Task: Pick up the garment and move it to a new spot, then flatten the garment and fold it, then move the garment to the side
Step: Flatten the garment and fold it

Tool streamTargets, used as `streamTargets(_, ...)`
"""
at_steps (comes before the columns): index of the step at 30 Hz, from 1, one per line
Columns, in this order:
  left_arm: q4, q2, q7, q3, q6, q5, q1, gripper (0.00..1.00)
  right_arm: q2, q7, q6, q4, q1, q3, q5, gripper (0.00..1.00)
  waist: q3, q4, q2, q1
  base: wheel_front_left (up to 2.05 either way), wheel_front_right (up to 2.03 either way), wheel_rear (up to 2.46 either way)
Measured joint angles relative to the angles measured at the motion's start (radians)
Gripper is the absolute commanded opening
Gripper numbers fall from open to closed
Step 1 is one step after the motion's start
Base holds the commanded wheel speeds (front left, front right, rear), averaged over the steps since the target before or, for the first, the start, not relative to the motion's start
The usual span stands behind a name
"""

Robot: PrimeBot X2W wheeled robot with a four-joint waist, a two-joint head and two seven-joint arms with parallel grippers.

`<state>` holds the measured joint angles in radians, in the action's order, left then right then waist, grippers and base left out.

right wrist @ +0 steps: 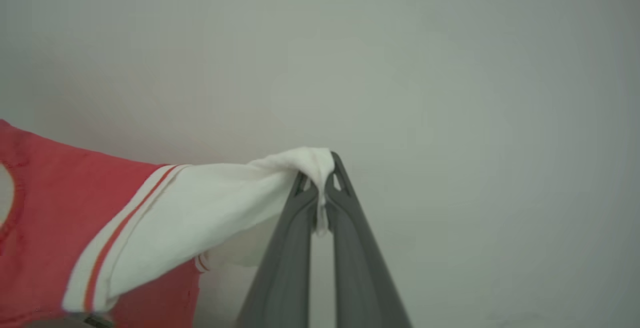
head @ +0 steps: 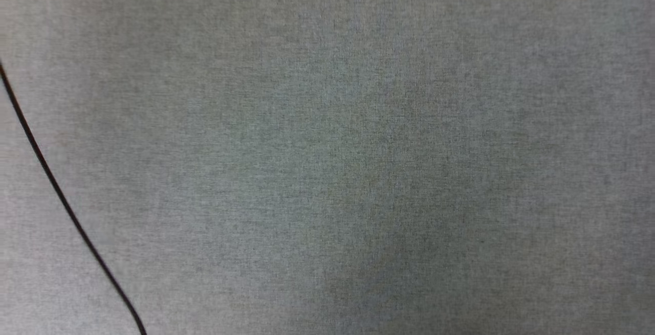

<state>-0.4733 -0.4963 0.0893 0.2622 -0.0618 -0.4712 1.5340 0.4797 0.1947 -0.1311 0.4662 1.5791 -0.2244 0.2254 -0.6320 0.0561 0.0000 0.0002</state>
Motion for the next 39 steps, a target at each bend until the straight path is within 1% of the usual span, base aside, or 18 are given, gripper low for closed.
streamTargets(2,-0.017,0.007,0.020,0.015,0.001,0.001,-0.069,0.00,-0.016,-0.022,0.000,0.028,-0.058,0.008,0.014,0.00,0.017,0.001,0.0000,0.0000,0.00,0.00,0.00)
streamTargets(5,-0.042,0.021,0.042,0.031,0.001,-0.006,-0.173,0.00,-0.028,-0.039,0.000,0.057,-0.152,-0.007,0.023,0.00,0.049,0.003,0.0000,0.0000,0.00,0.00,0.00)
streamTargets(7,-0.055,0.030,0.053,0.049,0.000,-0.008,-0.248,0.00,-0.030,-0.044,0.000,0.075,-0.227,-0.021,0.034,0.00,0.075,0.004,0.0000,0.0000,0.00,0.00,0.00)
streamTargets(9,-0.064,0.027,0.064,0.070,0.001,0.005,-0.320,0.00,-0.027,-0.043,0.000,0.088,-0.297,-0.034,0.044,0.00,0.104,0.005,0.0000,-0.0001,0.00,0.00,0.00)
streamTargets(14,-0.054,0.023,0.061,0.105,0.017,0.002,-0.525,0.00,-0.014,0.003,0.000,0.110,-0.492,-0.062,0.114,0.00,0.188,0.007,0.0000,-0.0002,0.00,0.00,0.00)
streamTargets(16,-0.034,0.014,0.034,0.119,0.024,-0.002,-0.617,0.00,-0.001,0.028,0.000,0.109,-0.572,-0.073,0.142,0.00,0.225,0.008,0.0000,-0.0003,0.00,0.00,0.00)
streamTargets(22,0.041,-0.047,-0.065,0.141,0.037,-0.046,-0.879,0.00,0.030,0.105,0.000,0.070,-0.802,-0.082,0.244,0.00,0.332,0.008,0.0000,-0.0005,0.00,0.00,0.00)
streamTargets(25,0.113,-0.085,-0.097,0.136,0.055,-0.070,-0.992,0.00,0.043,0.136,0.000,0.042,-0.899,-0.069,0.291,0.00,0.379,0.005,0.0000,-0.0006,0.00,0.00,0.00)
streamTargets(32,0.291,-0.169,-0.184,0.118,0.108,-0.126,-1.243,0.00,0.051,0.205,0.000,-0.052,-1.103,-0.005,0.391,0.00,0.465,-0.008,0.0000,-0.0005,0.00,0.00,0.00)
streamTargets(39,0.420,-0.231,-0.255,0.104,0.149,-0.192,-1.458,0.00,0.049,0.275,-0.001,-0.152,-1.289,0.075,0.428,0.00,0.530,-0.018,0.0000,-0.0005,0.00,0.00,0.00)
